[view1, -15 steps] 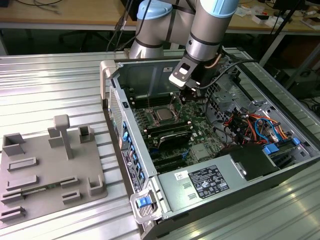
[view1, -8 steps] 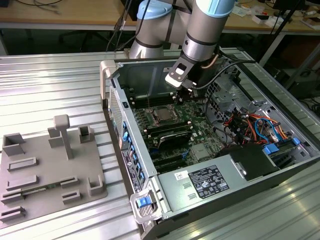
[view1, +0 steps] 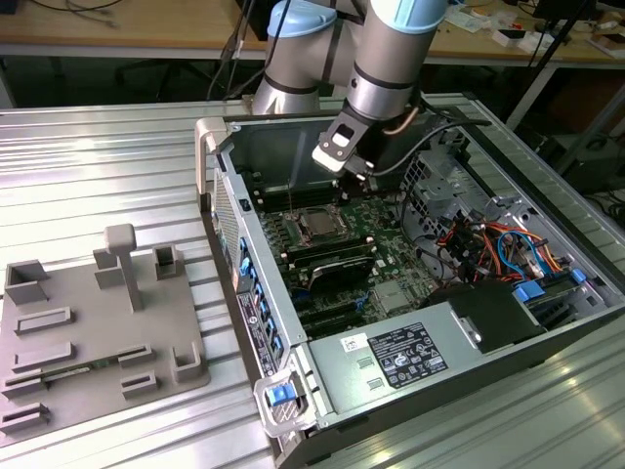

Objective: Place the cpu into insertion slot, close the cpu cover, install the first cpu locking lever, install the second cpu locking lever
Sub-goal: 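Close the cpu cover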

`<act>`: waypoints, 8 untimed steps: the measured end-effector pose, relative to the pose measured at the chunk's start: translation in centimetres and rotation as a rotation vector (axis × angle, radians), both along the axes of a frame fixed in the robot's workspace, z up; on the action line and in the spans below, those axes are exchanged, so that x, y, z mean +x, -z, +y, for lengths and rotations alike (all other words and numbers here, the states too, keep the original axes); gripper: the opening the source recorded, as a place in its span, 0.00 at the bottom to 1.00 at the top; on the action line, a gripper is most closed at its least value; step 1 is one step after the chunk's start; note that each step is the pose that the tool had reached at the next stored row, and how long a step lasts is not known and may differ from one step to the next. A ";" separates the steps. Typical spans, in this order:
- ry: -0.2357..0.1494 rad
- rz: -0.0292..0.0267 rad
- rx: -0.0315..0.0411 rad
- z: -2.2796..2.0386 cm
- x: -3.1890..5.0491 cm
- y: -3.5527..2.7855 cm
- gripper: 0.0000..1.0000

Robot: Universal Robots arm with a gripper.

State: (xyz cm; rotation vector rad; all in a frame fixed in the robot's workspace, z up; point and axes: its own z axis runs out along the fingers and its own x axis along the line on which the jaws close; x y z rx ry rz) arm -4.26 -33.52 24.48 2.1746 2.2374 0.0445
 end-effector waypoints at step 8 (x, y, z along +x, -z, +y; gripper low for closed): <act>-0.002 0.0000 0.0004 0.00 -2.55 0.88 0.11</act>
